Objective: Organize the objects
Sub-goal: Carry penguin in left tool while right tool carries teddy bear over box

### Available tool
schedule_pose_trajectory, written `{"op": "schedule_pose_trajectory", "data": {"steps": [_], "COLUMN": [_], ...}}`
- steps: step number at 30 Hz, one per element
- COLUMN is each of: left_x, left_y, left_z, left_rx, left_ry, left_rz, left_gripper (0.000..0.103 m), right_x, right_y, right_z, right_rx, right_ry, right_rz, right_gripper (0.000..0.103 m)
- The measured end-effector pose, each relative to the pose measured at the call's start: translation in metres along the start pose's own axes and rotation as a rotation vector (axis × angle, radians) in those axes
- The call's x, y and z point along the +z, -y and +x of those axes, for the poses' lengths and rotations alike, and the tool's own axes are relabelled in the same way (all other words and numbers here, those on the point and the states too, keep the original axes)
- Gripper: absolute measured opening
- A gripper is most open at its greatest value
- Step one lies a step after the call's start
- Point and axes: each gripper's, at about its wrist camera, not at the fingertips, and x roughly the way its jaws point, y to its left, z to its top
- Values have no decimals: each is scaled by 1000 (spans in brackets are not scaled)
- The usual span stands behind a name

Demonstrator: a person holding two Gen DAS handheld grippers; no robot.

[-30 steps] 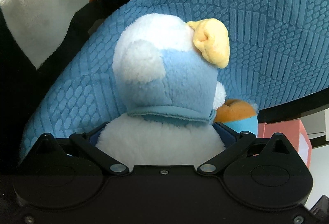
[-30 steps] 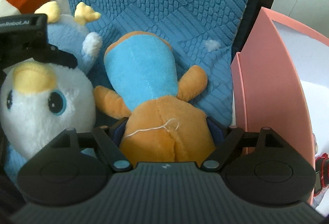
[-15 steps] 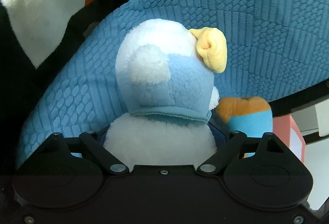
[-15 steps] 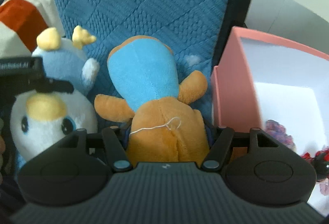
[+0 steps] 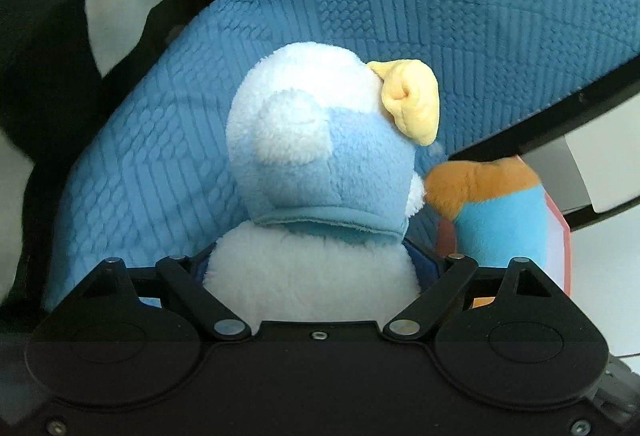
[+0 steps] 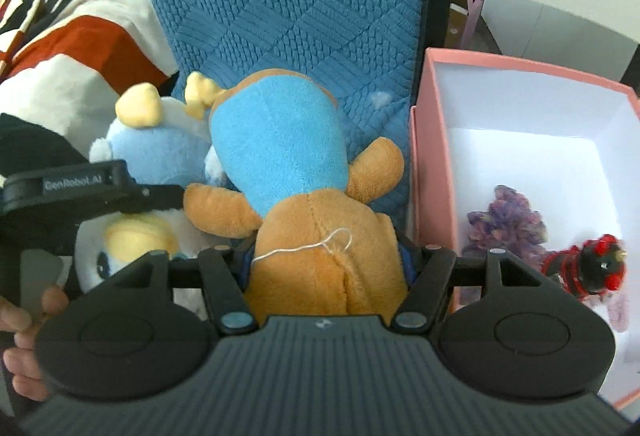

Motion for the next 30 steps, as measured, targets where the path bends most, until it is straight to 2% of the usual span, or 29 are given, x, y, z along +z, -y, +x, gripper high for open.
{"op": "schedule_pose_trajectory", "data": {"steps": [7,18,30], "left_x": [-22,-20,-30], "left_y": [32,106,209], "left_z": [-32,-78,-97], "left_rx": [-5,-46,-111], "left_ry": [-13,2,6], "left_rz": [63,197,328], "left_gripper": [88,88,88], "right_x": [0,22,28], "right_y": [10,46,121], "right_z": [-45,-108,-177], "right_rx": [17,20,13], "right_ry": [27,83,183], "right_rz": [-17,51,154], "right_gripper": [66,67,67]}}
